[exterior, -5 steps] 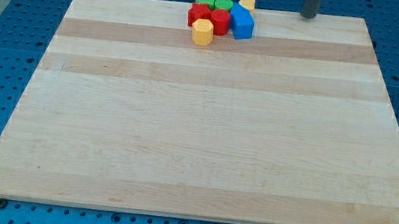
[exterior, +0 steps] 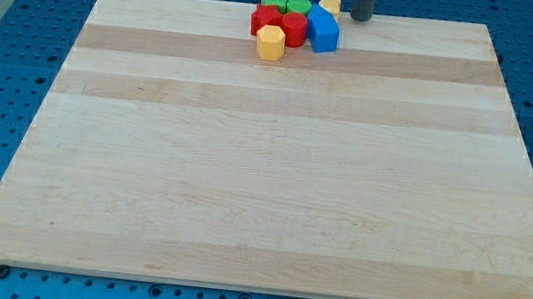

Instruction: Push the group of blocks left a bit

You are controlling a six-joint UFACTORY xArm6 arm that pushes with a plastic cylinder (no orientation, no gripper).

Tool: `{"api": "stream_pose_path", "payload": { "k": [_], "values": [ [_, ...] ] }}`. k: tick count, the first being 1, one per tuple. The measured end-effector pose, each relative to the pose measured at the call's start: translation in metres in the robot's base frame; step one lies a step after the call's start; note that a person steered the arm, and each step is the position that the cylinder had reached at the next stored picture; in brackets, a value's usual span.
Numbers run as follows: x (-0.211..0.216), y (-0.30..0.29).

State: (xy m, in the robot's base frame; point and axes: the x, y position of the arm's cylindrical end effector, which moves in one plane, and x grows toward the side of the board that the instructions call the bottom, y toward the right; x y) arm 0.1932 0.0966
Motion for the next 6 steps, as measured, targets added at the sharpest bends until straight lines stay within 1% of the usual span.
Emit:
{"api": "stream_pose_path", "payload": {
  "k": [3, 5, 6],
  "values": [
    [0.0, -0.045],
    [0.001, -0.062],
    [0.004, -0.062]
  ]
}}
